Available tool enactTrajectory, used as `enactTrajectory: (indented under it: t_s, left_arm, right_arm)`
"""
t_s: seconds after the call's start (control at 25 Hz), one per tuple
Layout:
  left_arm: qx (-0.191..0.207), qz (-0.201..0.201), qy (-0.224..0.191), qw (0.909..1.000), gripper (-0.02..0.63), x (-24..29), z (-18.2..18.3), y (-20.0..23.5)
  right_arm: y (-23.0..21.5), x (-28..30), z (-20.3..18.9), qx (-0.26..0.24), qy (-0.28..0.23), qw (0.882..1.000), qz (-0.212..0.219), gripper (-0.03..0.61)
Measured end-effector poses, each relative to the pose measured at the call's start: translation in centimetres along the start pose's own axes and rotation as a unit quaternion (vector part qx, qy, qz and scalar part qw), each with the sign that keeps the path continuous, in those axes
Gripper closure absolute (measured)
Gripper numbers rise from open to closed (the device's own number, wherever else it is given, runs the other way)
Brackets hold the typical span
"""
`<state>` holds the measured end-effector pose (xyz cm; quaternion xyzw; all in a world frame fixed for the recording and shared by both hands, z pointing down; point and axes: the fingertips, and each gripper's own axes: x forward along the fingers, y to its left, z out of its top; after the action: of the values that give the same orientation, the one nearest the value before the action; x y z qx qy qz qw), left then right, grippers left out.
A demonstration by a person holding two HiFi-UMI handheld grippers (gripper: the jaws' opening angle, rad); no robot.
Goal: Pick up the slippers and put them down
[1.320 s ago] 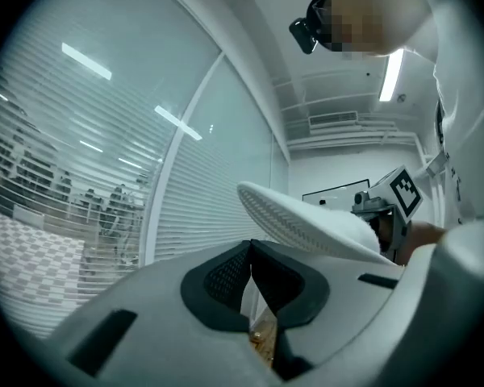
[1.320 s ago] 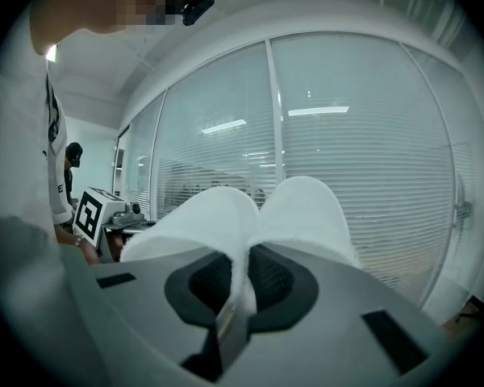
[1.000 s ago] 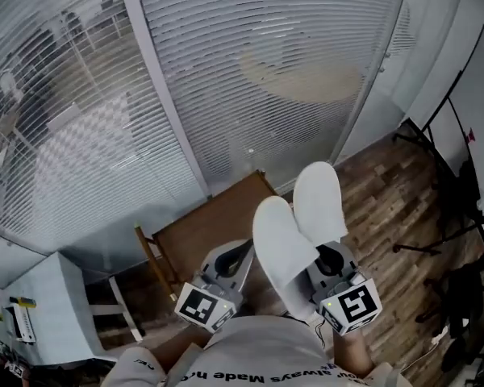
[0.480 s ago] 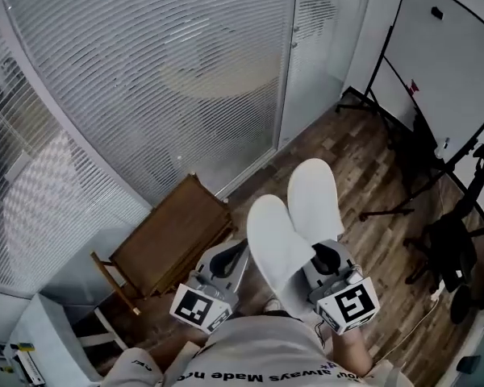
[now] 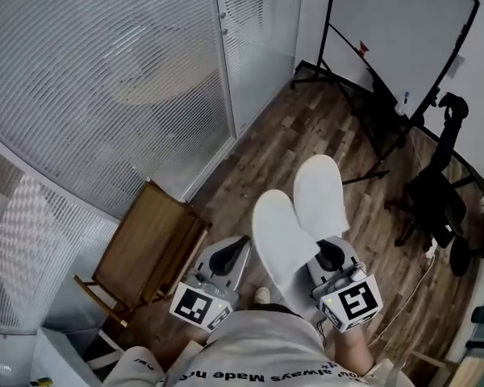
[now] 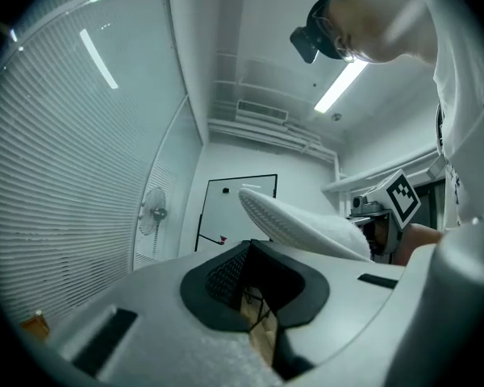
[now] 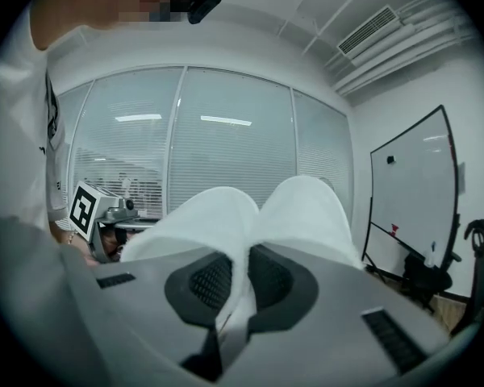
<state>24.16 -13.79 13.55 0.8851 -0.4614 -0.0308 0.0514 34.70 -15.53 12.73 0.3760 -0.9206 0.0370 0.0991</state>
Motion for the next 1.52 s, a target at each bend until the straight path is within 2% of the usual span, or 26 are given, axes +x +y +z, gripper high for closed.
enactTrajectory:
  t_s: [0.24, 0.52, 0.96, 1.32, 1.52]
  left_arm:
    - [0.002, -0.053, 0.013, 0.9985, 0.601, 2.8, -0.6, -3.8]
    - [0.005, -0.082, 0.016, 0.9965, 0.601, 3.4, -0.5, -4.3]
    - [0.006, -0.074, 0.022, 0.9970, 0.601, -0.3, 0.7, 2.0]
    - [0.007, -0.075, 0.025, 0.9969, 0.601, -0.1, 0.0, 3.6]
    - [0.002, -0.077, 0.043, 0.9961, 0.601, 0.3, -1.6, 3.8]
  right_arm:
    - [-3.0, -3.8, -1.5, 0.022, 0.001, 0.998, -0.055, 0.548]
    - [-3.2, -4.4, -1.5, 0.033, -0.001, 0.996, -0.080, 0.548]
    - [0.7, 0.9, 0.5, 0.032, -0.010, 0.996, -0.084, 0.548]
    - [0.9, 2.3, -0.1, 0.028, 0.004, 0.996, -0.085, 0.548]
    - [0.4, 2.8, -1.8, 0.038, 0.017, 0.995, -0.086, 0.548]
